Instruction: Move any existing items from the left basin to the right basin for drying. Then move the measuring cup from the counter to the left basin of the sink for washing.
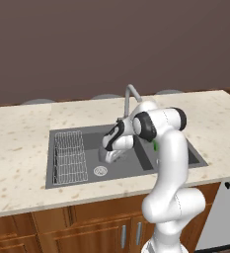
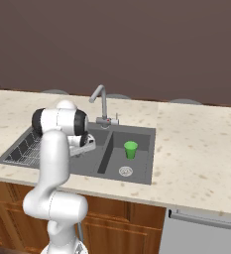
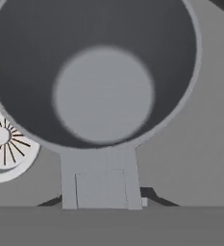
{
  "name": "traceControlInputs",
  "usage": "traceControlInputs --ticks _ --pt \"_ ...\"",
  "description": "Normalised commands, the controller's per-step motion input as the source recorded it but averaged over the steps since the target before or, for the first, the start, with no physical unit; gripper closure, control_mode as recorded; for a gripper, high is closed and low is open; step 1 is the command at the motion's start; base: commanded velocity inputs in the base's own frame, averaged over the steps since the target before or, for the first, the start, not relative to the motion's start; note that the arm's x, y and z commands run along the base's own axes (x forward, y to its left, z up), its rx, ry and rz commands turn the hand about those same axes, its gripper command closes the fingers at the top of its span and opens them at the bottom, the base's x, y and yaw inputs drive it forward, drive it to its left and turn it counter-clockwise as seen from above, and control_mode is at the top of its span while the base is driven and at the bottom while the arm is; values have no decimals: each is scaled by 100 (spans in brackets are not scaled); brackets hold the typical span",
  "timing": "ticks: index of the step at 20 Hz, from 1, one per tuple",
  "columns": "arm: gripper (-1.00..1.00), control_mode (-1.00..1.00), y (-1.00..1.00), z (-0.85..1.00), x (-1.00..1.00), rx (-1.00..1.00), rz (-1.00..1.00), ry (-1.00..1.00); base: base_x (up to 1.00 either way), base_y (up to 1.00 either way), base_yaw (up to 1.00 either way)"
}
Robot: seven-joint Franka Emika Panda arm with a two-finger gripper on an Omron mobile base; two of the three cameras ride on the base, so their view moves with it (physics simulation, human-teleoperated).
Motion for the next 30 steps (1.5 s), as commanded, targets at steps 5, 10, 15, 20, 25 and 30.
traceControlInputs --ticks 5,10,15,20,25,30 --pt "100 -100 0 -37 29 0 4 9 0 0 0" --pt "100 -100 0 -30 8 0 4 6 0 0 0" --pt "-100 -100 1 -27 0 0 5 1 0 0 0" --pt "-100 -100 4 0 -2 0 1 0 0 0 0" --pt "-100 -100 3 38 -6 0 0 0 0 0 0" --pt "-100 -100 8 68 -33 0 0 -2 0 0 0"
